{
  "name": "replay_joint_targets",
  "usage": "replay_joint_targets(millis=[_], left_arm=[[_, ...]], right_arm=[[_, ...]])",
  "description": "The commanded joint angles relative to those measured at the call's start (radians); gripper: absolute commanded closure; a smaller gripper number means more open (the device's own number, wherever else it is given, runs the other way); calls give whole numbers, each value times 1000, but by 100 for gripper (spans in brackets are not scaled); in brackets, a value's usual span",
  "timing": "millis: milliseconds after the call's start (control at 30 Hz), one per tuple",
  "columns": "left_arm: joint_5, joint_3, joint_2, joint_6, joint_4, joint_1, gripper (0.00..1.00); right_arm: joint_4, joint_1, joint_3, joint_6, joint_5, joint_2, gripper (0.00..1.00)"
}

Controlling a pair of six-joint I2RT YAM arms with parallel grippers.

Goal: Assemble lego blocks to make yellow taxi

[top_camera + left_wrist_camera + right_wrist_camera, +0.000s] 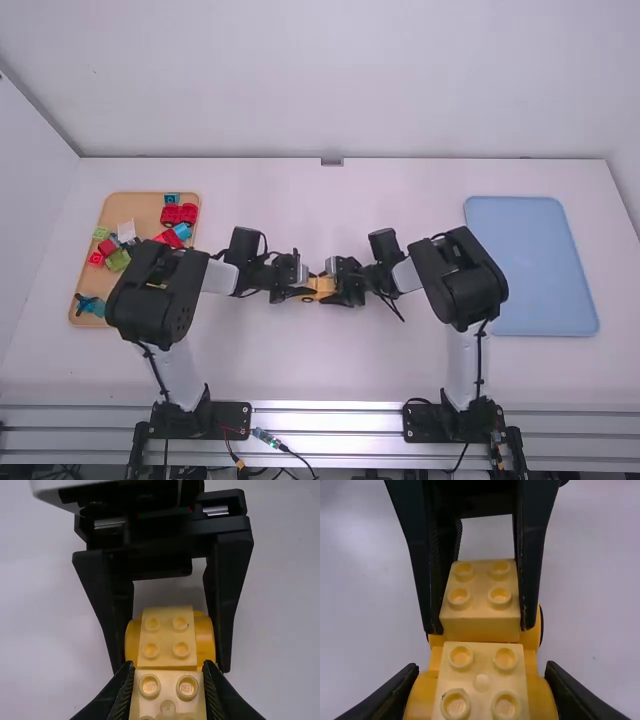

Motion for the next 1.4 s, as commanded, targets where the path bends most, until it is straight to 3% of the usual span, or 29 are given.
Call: replay_joint_targets(millis=[0,1367], left_arm=[[13,-13,-16,-15,-1,-12,98],[-14,5,-16,-79,-31,-18,98]], right_arm=[[-1,0,16,1,-24,7,55],[-8,33,17,-28,32,7,55]])
